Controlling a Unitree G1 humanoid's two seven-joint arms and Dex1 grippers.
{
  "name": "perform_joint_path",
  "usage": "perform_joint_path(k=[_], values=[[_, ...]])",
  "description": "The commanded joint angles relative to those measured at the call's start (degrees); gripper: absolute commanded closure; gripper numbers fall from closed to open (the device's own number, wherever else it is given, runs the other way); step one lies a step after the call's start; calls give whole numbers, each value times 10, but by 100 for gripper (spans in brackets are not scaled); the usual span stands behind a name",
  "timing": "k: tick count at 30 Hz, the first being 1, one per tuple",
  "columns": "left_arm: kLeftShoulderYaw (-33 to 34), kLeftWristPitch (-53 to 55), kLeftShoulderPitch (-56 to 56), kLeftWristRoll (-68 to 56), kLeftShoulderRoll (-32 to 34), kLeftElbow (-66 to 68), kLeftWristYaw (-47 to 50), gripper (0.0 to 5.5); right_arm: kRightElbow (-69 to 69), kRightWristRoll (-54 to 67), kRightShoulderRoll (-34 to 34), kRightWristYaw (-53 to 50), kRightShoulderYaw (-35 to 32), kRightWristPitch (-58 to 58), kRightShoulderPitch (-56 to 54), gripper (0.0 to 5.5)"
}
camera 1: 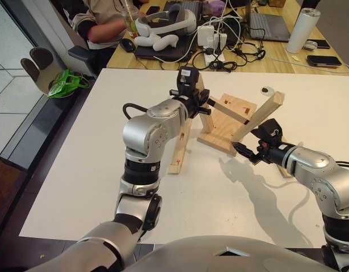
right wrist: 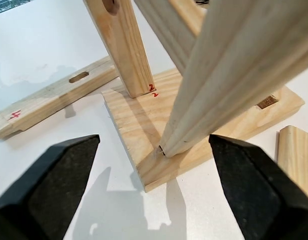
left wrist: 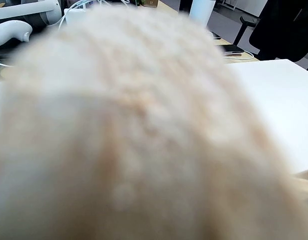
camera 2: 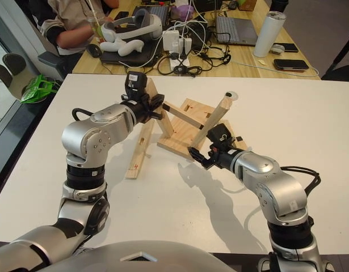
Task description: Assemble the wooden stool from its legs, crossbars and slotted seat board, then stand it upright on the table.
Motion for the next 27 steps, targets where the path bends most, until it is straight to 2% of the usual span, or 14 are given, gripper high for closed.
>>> perform_joint_path(k=[1,5,9,14,17,20,23,27], values=[[10,28,16,12,-17,25,14,447,-49,48,11,48,5,-29,-32,142],[19,29,10,17,-25,31,12,447,-61,72,28,58,-12,-37,-59,142],[20,25,7,23,-26,33,8,447,-55,124,58,52,-62,-60,-117,142],[17,20,5,27,-22,36,-1,447,-5,215,64,41,-160,-80,-235,142],[13,18,5,30,-18,35,-8,447,87,252,6,64,-242,-100,-316,142],[12,17,2,31,-11,35,-17,447,183,263,-88,155,-281,-97,-307,142],[16,15,-1,32,-1,36,-27,447,240,282,-164,266,-289,-74,-252,142],[20,13,-5,35,9,40,-35,447,264,257,-218,354,-259,-88,-204,142]])
